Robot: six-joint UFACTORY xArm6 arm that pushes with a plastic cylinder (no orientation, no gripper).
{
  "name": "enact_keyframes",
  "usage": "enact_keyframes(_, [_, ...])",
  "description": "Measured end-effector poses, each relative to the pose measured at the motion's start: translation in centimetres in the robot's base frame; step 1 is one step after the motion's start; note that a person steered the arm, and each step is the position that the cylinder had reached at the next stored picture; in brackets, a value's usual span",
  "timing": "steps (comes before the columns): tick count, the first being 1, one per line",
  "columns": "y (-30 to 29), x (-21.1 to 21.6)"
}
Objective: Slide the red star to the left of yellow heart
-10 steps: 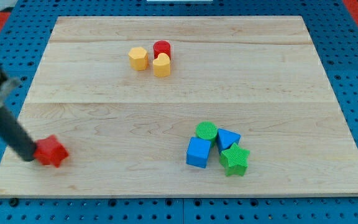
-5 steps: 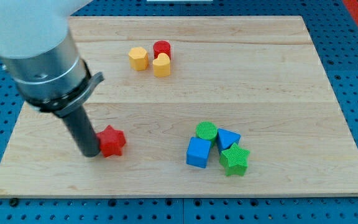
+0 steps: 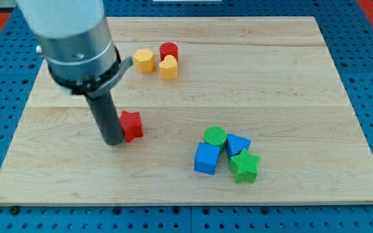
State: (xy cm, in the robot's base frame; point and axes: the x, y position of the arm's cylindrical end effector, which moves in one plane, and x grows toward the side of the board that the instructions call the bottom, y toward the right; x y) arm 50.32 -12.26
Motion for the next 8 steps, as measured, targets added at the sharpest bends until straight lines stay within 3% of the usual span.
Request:
enact_keyframes(1, [0.1,-2.7])
enact_keyframes(3, [-0.2,0.2])
enact_keyframes(4, [2.3,-0.4])
enact_keyframes(6, [3.7,-5.9])
enact_keyframes(8, [4.1,-5.7])
